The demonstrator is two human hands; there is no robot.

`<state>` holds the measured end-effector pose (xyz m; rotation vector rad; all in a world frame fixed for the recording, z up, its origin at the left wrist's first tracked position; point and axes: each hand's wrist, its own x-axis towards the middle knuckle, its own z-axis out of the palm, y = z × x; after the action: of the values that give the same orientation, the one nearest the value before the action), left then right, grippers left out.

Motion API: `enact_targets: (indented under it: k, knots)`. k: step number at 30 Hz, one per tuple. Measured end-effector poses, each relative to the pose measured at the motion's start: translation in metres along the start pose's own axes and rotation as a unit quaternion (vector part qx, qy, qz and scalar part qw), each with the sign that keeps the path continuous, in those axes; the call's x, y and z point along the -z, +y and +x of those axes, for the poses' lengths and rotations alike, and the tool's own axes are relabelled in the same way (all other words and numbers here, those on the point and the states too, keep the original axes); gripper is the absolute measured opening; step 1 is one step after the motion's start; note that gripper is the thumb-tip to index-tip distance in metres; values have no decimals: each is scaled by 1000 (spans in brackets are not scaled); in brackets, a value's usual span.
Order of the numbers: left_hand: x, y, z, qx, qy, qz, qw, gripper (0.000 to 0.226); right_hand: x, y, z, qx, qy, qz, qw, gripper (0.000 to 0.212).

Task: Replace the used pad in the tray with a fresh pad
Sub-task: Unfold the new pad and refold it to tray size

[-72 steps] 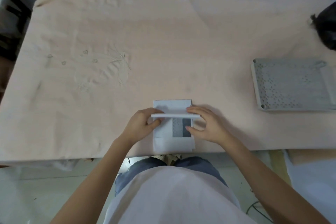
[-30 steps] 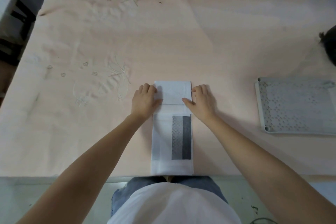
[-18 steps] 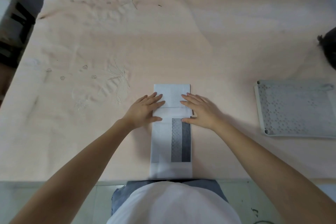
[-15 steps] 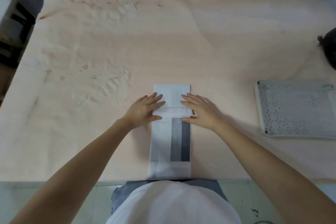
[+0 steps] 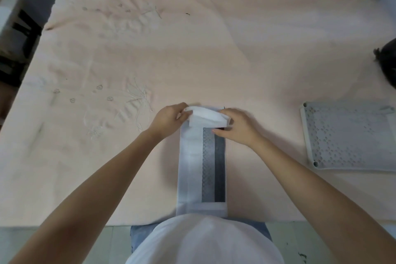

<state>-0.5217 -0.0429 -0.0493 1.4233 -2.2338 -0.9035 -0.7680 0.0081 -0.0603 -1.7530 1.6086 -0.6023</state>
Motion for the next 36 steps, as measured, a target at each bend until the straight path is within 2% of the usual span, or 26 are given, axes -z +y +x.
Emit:
enact_targets:
  k: [4, 7, 12, 17, 25, 28, 31, 34, 36]
  knots:
    - [11, 8, 34, 68, 22, -128, 989, 35, 4, -8, 29, -62, 65, 86, 992, 33]
    - [19, 9, 54, 100, 36, -244, 964, 21, 7, -12, 52, -106, 87, 127, 982, 34]
    - [20, -8, 80, 126, 24, -245, 961, 38, 8, -8, 85, -143, 100, 136, 975, 34]
    - [11, -30, 98, 182, 16, -180, 967, 18, 5, -4, 101, -159, 110, 105, 975, 31]
    - [1, -40, 109, 231, 40, -99, 967, 27, 3, 1, 113, -146, 125, 152, 970, 41]
    - [1, -39, 113, 237, 45, -102, 965, 34, 4, -3, 118, -142, 125, 201, 961, 45]
    - [2, -36, 116, 235, 33, -105, 966, 32, 7, -9, 125, -153, 159, 272, 937, 50]
    - [4, -30, 119, 227, 63, -174, 956, 30, 11, -12, 132, -159, 191, 312, 917, 55]
    - [6, -26, 123, 226, 95, -225, 943, 35, 15, -13, 137, -159, 199, 305, 918, 56]
